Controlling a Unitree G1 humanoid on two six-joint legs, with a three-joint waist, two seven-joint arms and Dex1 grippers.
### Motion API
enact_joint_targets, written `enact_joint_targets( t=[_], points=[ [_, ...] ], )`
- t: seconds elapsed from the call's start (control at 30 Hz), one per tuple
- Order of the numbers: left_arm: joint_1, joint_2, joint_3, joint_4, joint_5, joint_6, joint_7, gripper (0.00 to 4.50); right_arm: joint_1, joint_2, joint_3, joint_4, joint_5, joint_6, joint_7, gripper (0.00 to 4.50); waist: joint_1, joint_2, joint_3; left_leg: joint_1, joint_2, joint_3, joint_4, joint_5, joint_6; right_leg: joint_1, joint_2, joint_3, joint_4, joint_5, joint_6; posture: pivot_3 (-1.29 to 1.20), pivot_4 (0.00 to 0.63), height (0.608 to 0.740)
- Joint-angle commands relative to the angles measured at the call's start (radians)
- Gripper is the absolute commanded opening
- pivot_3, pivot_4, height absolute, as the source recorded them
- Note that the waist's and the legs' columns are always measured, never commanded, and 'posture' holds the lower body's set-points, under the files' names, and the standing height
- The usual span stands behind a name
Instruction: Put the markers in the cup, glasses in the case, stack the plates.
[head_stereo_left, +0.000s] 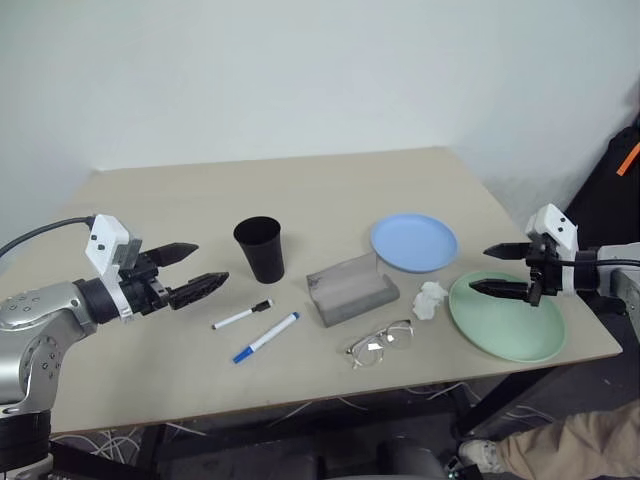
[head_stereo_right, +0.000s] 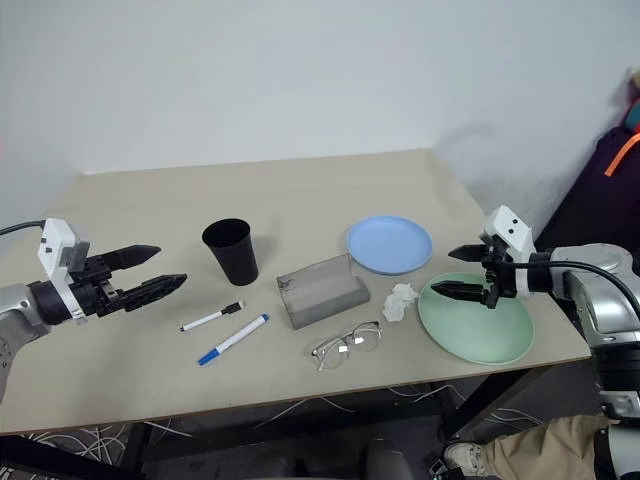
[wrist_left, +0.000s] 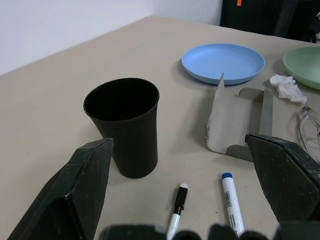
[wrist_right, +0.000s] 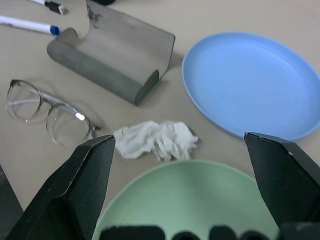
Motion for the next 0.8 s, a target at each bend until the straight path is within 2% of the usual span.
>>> enact_joint_targets(
  t=[0.03,0.5,0.8],
  points=[
    [-0.040,-0.004,-0.024,0.003,0.005,-0.028,-0.007,4.49,-0.002,-0.027,-0.043,-0.041,0.017,0.002,-0.005,4.50,0.000,0.000,0.000,0.000,0.000,0.000,0.000,0.000,0.000,0.000,0.000,0.000,0.000,0.000,0.000,0.00,0.000,0.732],
    [-0.054,-0.016,-0.079,0.014,0.031,-0.059,-0.027,4.49,0.003,-0.027,-0.048,-0.037,0.021,0.010,-0.017,4.50,-0.001,0.000,0.000,0.000,0.000,0.000,0.000,0.000,0.000,0.000,0.000,0.000,0.000,0.000,0.000,0.00,0.000,0.732],
    [-0.047,-0.057,-0.130,-0.002,0.054,-0.103,-0.032,4.49,-0.023,-0.041,-0.058,0.146,-0.038,0.025,-0.094,4.50,0.001,0.000,0.000,0.000,0.000,0.000,0.001,0.000,0.000,0.001,0.000,0.000,0.000,0.000,0.000,0.00,0.000,0.732]
  ],
)
